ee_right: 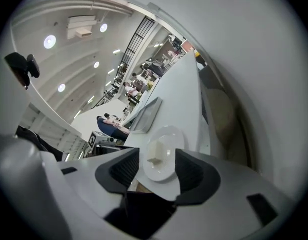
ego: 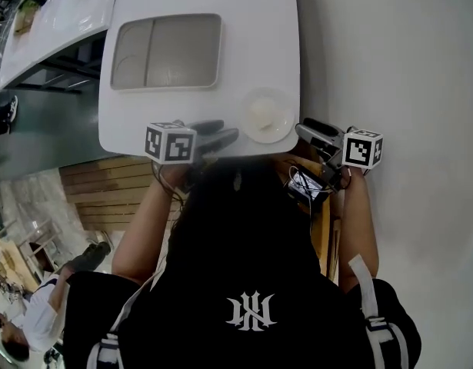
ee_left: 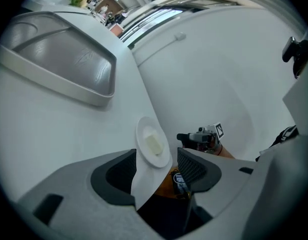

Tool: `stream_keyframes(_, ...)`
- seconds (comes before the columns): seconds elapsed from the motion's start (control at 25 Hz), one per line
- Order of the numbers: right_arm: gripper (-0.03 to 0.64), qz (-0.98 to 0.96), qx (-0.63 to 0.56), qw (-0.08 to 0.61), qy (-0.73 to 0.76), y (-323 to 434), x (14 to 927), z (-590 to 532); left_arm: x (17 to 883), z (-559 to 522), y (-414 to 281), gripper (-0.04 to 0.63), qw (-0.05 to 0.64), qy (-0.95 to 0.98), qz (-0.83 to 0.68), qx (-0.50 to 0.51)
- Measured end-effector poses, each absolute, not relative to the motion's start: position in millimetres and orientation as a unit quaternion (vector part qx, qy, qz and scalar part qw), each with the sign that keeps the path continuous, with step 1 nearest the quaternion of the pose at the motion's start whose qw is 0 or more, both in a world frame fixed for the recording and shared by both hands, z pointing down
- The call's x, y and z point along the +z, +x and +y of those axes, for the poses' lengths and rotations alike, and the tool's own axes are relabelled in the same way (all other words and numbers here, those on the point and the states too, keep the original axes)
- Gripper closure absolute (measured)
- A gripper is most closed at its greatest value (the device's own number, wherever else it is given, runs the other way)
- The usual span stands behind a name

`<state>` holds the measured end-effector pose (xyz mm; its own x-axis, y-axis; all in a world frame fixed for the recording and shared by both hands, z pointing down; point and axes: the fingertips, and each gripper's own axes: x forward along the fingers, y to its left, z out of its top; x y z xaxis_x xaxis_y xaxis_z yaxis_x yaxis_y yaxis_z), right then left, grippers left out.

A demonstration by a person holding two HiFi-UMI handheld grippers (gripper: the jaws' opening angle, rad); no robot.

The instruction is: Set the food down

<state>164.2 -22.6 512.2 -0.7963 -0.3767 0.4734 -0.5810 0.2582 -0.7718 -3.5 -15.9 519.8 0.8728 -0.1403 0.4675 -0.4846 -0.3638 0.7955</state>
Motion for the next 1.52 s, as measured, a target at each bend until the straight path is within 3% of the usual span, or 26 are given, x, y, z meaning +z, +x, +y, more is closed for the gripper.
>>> stream_keyframes(0.44, 0.423, -0.765, 0.578, 0.162, 0.234, 156.6, 562.5, -34.4, 545.5, -29.3, 26.3, 0.368, 0.546, 0.778, -0.216, 0.223)
stream_keyframes(0.6, 0.43, -0.749, 0.607, 0.153, 0.218, 150.6, 559.6, -35.8, 551.0, -30.6, 31.1, 0.368, 0.554, 0.767, -0.216, 0.24)
stream_keyframes(0.8, 0.497, -0.734, 0.624, 0.145, 0.225, 153.4, 564.1, -38.8, 553.4, -29.1, 35.1, 0.374, 0.557, 0.762, -0.215, 0.251)
stream_keyframes(0.96, 0.589, -0.717, 0.638, 0.15, 0.237, 160.4, 571.9, -38.3, 560.3, -29.5, 29.8, 0.465, 0.559, 0.75, -0.233, 0.264)
stream_keyframes(1.12, 0.595, -0.71, 0.651, 0.142, 0.229, 157.9, 571.5, -36.2, 566.7, -23.7, 20.7, 0.552, 0.568, 0.737, -0.243, 0.274)
stream_keyframes(1.32, 0.601, -0.702, 0.673, 0.104, 0.207, 147.5, 554.9, -36.3, 559.1, -17.7, 8.9, 0.565, 0.607, 0.713, -0.258, 0.238)
stream_keyframes(1.52, 0.601, -0.694, 0.687, 0.086, 0.195, 139.9, 542.0, -29.7, 542.7, -5.9, 1.2, 0.566, 0.599, 0.719, -0.264, 0.234)
